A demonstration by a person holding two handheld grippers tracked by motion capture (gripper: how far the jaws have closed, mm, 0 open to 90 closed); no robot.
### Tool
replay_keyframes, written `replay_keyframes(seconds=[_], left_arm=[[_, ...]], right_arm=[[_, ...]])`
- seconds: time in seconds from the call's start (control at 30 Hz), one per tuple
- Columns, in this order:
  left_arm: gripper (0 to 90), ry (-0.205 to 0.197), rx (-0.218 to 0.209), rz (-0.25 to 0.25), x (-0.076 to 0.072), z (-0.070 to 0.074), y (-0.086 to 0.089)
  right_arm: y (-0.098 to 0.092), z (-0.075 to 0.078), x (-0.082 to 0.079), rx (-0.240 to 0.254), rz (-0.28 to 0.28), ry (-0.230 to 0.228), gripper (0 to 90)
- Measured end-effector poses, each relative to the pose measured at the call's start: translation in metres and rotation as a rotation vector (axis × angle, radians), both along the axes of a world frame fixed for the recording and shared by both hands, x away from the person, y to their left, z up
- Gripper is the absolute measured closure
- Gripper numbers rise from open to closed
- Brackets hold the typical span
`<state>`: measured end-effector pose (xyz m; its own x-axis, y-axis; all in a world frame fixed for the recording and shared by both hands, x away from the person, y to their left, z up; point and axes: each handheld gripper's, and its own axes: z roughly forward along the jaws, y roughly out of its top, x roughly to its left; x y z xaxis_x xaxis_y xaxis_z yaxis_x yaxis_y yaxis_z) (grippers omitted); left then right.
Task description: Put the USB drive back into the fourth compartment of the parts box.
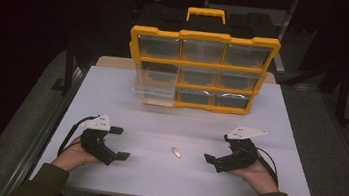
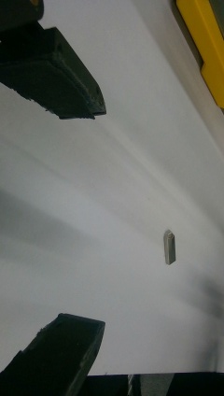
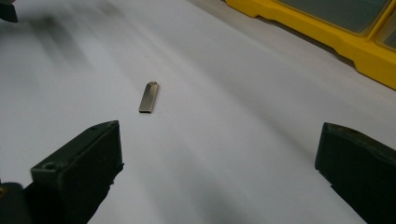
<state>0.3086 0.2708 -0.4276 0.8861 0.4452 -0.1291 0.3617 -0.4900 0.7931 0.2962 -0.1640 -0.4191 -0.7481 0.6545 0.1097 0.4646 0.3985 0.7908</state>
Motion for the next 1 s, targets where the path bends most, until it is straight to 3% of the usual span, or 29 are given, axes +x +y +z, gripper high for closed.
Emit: replay_keyframes(seconds=[1.0], left_arm=[[0.0,0.002,-0.012,-0.002,0.001,0.001,-0.001]], right_arm=[[0.017,0.006,0.018,0.004,0.033,0.020,0.1]])
